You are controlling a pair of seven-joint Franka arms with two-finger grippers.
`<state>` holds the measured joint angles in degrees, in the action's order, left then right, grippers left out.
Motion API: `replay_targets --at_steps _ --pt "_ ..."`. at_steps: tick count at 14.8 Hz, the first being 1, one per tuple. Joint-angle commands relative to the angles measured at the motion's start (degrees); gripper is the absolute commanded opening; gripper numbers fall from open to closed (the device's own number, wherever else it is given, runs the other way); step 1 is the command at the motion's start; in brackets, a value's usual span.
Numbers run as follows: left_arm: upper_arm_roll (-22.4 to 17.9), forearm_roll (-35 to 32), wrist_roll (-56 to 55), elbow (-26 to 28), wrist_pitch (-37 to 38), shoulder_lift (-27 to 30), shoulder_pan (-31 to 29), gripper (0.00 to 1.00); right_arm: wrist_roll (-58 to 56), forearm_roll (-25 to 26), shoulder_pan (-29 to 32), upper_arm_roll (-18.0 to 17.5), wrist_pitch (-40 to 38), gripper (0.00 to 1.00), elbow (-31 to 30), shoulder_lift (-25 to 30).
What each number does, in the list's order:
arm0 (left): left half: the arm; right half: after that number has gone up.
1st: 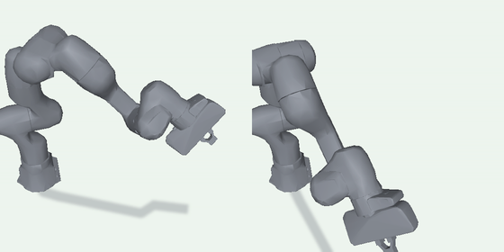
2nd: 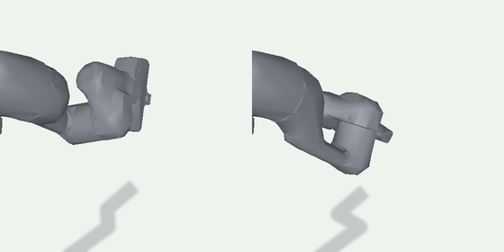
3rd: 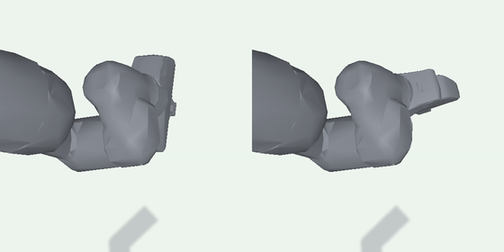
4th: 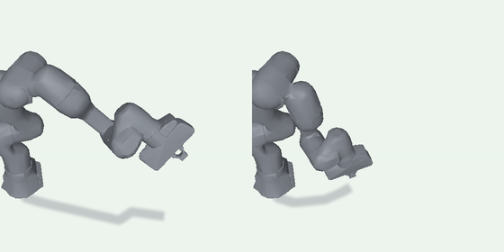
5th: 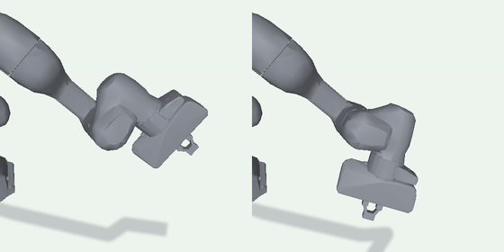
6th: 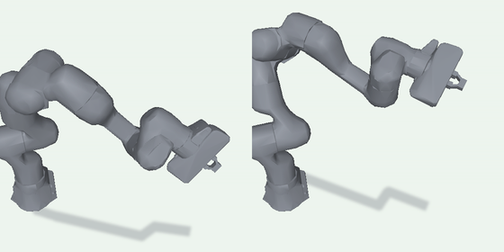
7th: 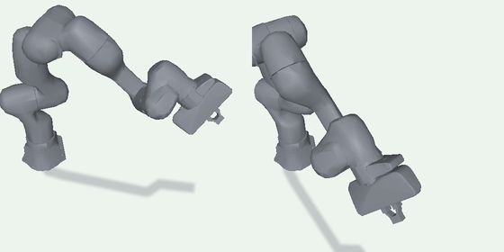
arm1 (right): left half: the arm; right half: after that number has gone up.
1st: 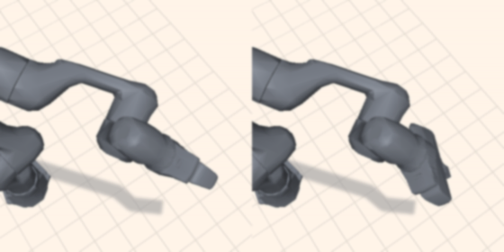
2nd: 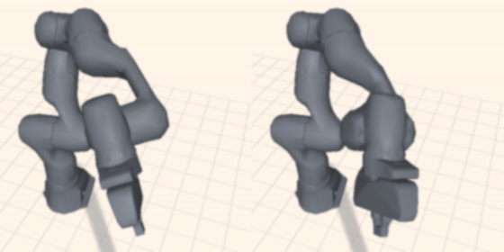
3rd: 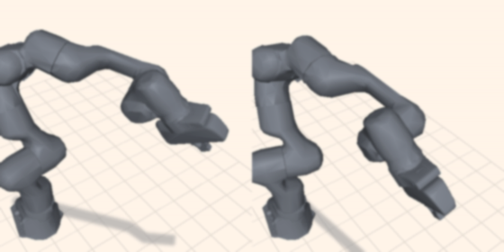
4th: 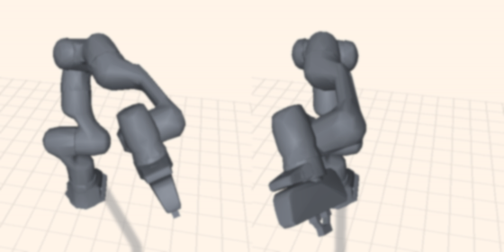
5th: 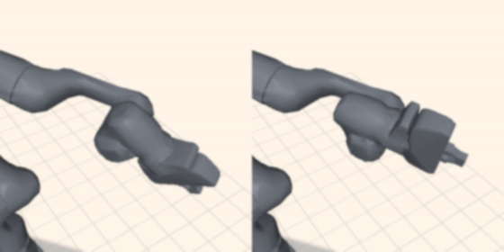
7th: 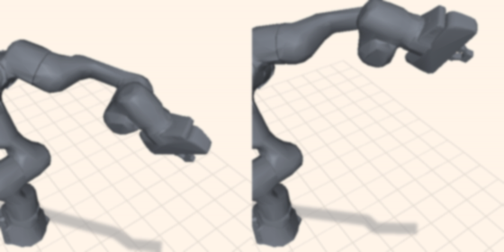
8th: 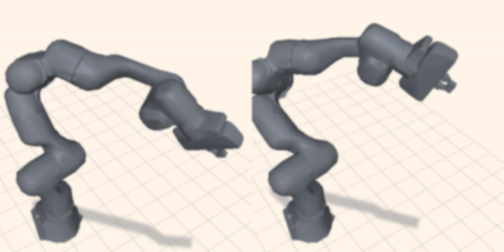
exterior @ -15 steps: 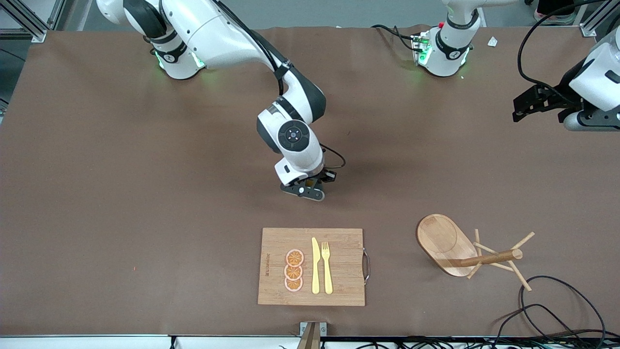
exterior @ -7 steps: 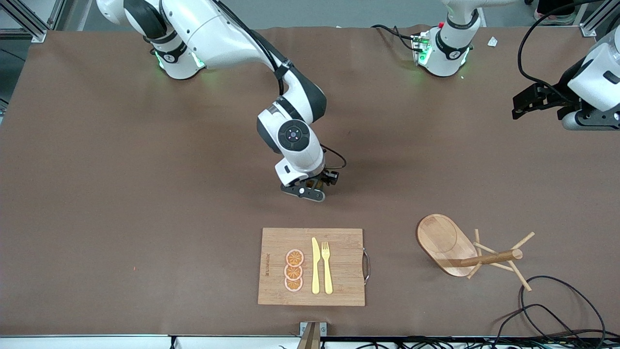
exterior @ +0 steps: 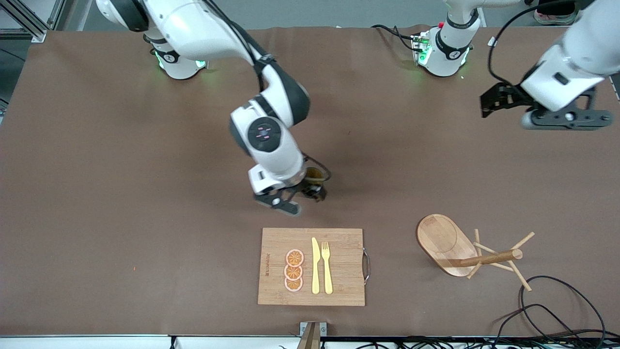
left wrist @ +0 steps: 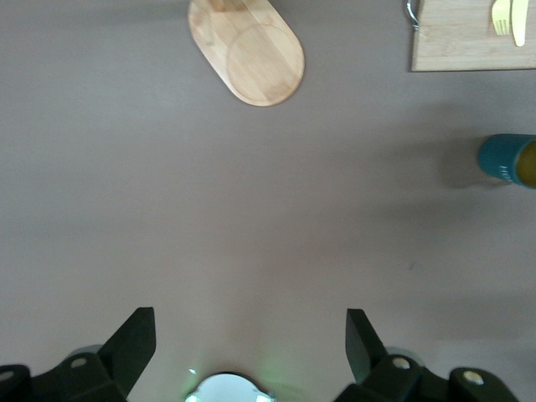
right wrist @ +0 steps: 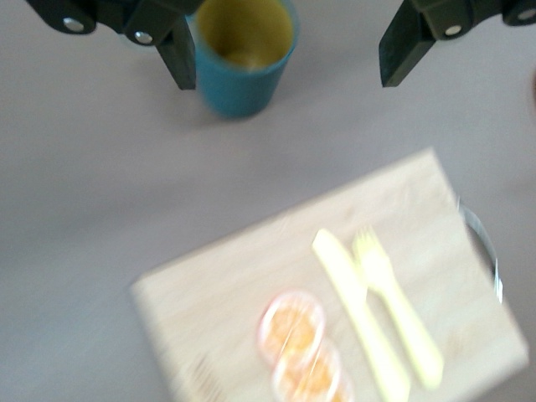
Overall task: Pass cup and hang on rack
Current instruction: 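Set the mug down with the right gripper while the left gripper approaches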
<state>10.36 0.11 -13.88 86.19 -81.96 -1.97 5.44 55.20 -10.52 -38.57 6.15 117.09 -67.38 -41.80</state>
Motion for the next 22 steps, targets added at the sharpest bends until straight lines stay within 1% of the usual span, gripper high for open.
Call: replay_targets --at_steps 1,4,5,8,10,12,15,16,19,21,22 --pt "0.01 0.07 -7.79 -1.73 -1.43 -3.38 4.91 1.00 -9.80 -0.47 6.19 0.88 -5.53 1.00 -2.14 6.02" --pt "0.01 -0.37 -18.95 -1.82 -7.31 -8.64 11.32 1.00 -23.07 -0.38 14.72 0.97 -10.46 1.00 -2.32 9.54" --pt "0.01 -1.50 -23.51 -1.82 -9.95 -10.31 13.96 1.00 -27.12 0.23 17.01 1.05 -12.22 1.00 -2.58 10.59" --pt "0.01 -6.24 -38.45 -2.96 -17.16 -16.46 21.69 1.00 -36.19 5.23 22.64 0.97 -13.90 1.00 -4.16 14.19" --pt "0.01 -9.76 -47.95 -4.97 -22.08 -21.73 26.01 1.00 -40.41 5.42 25.37 0.97 -13.90 1.00 -5.83 16.48" --pt "-0.25 -14.23 -56.30 -8.39 -26.65 -28.14 30.58 1.00 -45.16 5.60 28.71 0.97 -13.90 1.00 -8.37 19.20" --pt "-1.30 -23.19 -69.66 -13.58 -31.32 -36.58 37.34 1.00 -52.10 5.60 33.01 0.97 -13.90 1.00 -12.59 23.33" --pt "-1.39 -25.40 -72.83 -13.94 -32.72 -38.52 39.10 1.00 -53.78 5.60 33.99 0.97 -13.90 1.00 -14.08 24.74" --pt "-3.93 -30.94 -80.22 -13.95 -35.02 -42.66 44.55 1.00 -54.67 5.60 35.31 1.06 -13.90 1.00 -18.56 29.48" --pt "-7.26 -34.19 -86.46 -13.95 -36.68 -45.82 49.29 0.99 -55.20 6.47 35.31 1.06 -13.90 1.00 -20.94 32.21" --pt "-9.46 -35.69 -89.62 -13.95 -37.39 -47.40 51.58 0.99 -55.37 7.52 35.31 1.06 -14.69 1.00 -21.13 33.27"
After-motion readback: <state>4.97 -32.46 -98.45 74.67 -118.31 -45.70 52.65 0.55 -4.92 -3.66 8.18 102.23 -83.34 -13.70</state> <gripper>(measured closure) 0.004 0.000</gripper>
